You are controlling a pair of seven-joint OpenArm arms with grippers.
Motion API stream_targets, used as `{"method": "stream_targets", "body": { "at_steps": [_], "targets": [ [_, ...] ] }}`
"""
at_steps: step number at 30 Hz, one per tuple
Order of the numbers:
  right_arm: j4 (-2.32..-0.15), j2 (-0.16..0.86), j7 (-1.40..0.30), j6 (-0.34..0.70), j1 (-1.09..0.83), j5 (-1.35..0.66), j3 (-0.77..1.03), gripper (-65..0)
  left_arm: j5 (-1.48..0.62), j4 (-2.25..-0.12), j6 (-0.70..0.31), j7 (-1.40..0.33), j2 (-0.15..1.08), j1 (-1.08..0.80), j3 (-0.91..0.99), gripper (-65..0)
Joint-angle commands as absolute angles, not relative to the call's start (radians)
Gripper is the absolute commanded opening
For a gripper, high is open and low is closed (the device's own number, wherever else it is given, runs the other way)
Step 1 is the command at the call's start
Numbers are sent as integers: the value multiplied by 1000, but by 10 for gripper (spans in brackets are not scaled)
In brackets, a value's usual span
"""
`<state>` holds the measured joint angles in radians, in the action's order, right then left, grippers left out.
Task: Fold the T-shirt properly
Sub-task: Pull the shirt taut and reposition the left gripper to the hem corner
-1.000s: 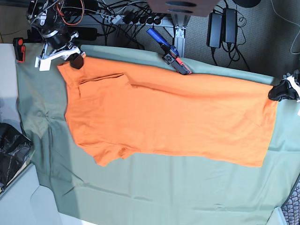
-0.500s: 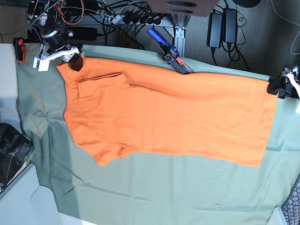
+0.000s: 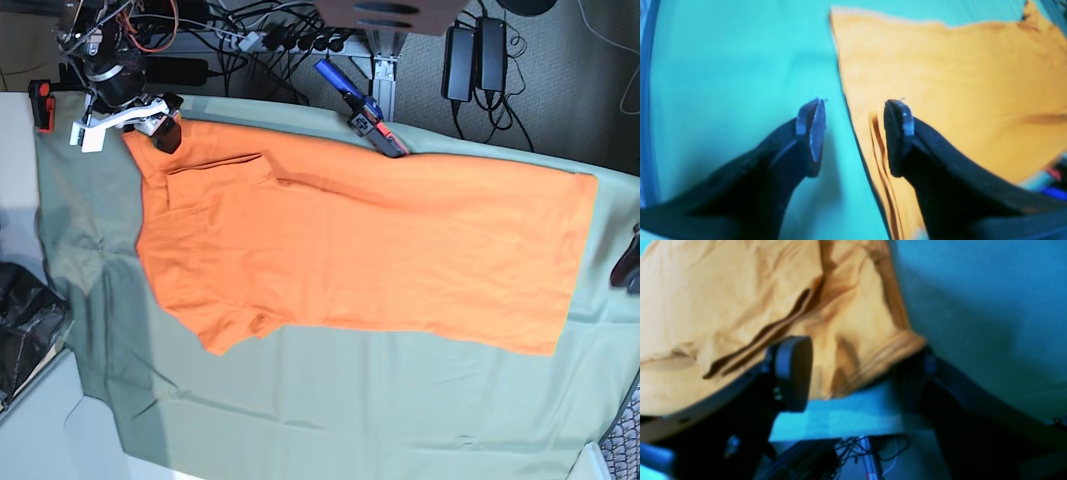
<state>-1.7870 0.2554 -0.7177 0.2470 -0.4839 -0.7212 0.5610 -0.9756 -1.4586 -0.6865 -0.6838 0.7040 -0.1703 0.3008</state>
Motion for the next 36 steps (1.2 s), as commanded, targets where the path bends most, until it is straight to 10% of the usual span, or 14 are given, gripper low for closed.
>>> {"method": "stream_targets", "body": {
  "at_steps": [1, 16, 36],
  "targets": [
    [-1805, 271, -696, 337, -478, -728, 570, -245, -966, -1458, -698, -646, 728, -118, 273, -336],
    [-1805, 271, -696, 337, -460, -696, 570, -245, -671, -779, -698, -451, 564, 424, -42, -366],
    [-1805, 271, -692, 337, -457, -699, 570, -245, -823, -767, -698, -575, 508, 426, -42, -367]
  ]
}}
